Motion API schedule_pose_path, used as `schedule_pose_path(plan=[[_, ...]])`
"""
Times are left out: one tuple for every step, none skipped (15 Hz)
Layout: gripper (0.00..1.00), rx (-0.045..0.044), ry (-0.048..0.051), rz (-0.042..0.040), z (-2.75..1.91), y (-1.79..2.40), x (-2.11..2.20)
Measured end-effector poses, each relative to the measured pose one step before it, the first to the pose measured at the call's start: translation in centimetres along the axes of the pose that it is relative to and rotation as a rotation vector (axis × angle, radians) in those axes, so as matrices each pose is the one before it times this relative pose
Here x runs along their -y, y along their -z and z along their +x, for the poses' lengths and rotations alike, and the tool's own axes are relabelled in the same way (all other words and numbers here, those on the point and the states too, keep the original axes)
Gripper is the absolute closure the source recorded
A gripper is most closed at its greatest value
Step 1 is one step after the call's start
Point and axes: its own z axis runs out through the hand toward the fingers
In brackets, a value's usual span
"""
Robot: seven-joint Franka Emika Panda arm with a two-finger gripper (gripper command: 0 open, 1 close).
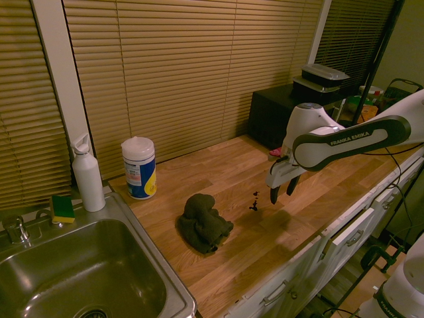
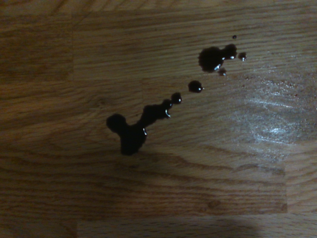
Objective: Clear the spill
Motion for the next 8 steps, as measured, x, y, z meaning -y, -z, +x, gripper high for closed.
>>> schedule_pose_path(plan=[[0.0,0.00147,-0.00129,0.00068,0.006,-0.056,0.014],[0.0,0.00121,-0.00232,0.00445,-0.022,0.022,0.053],[0.0,-0.00376,0.0028,0.00527,-0.072,0.061,0.144],[0.0,-0.00647,0.00623,0.00896,-0.172,0.149,0.31],[0.0,-0.00467,0.00796,0.01084,-0.335,0.296,0.514],[0.0,-0.00701,0.01023,0.01246,-0.523,0.405,0.726],[0.0,-0.01143,0.00864,0.012,-0.652,0.556,0.967],[0.0,-0.0113,0.00712,0.01447,-0.712,0.762,1.223]])
